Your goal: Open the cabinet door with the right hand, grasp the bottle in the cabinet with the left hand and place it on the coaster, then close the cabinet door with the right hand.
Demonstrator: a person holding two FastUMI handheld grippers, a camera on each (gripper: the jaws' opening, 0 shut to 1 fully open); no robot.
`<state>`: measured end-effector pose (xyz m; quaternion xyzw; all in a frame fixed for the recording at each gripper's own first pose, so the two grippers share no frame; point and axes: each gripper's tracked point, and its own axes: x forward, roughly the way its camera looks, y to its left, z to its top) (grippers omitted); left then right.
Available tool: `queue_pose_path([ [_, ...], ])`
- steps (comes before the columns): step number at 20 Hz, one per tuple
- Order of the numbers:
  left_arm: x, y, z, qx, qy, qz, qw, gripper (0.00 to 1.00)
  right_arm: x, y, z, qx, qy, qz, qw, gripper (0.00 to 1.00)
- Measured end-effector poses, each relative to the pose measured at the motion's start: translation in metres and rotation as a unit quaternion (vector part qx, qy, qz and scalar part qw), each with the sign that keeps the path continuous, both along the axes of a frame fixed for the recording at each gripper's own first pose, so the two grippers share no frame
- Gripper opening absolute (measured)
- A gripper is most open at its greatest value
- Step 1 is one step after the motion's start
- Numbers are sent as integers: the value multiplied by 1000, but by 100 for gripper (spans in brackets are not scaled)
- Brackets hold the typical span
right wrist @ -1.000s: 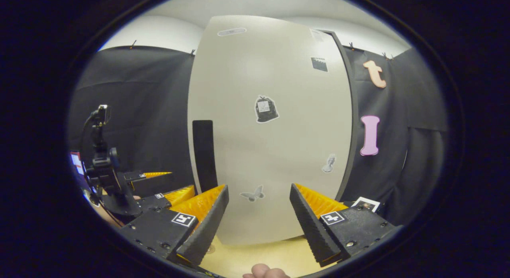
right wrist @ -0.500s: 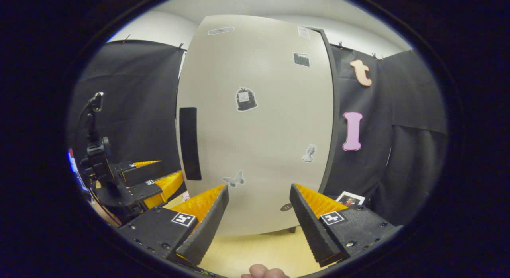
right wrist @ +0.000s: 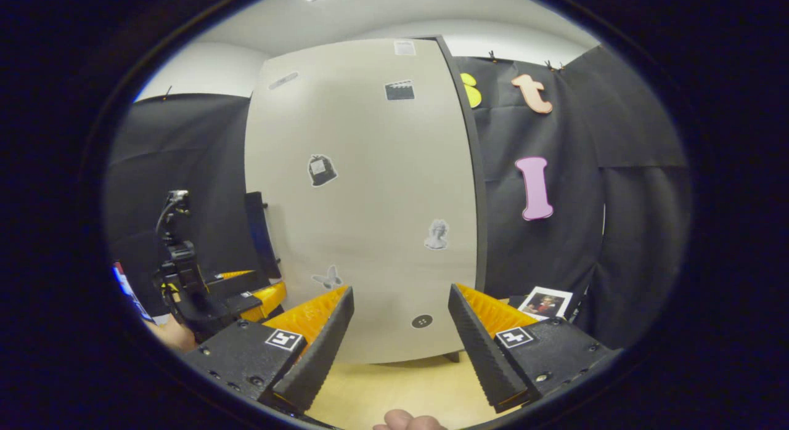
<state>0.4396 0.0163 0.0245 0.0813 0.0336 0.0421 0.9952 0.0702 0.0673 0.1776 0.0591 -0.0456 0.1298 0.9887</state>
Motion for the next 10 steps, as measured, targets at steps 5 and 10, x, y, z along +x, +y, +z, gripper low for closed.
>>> queue_pose_path([
  [5, 5, -9, 11, -15, -21, 12, 1000, 96, -4, -36, -16, 12, 5, -34, 999, 99],
  [10, -1, -17, 5, -31, -13, 11, 999, 96, 0, -42, -9, 13, 2, -44, 999, 94],
])
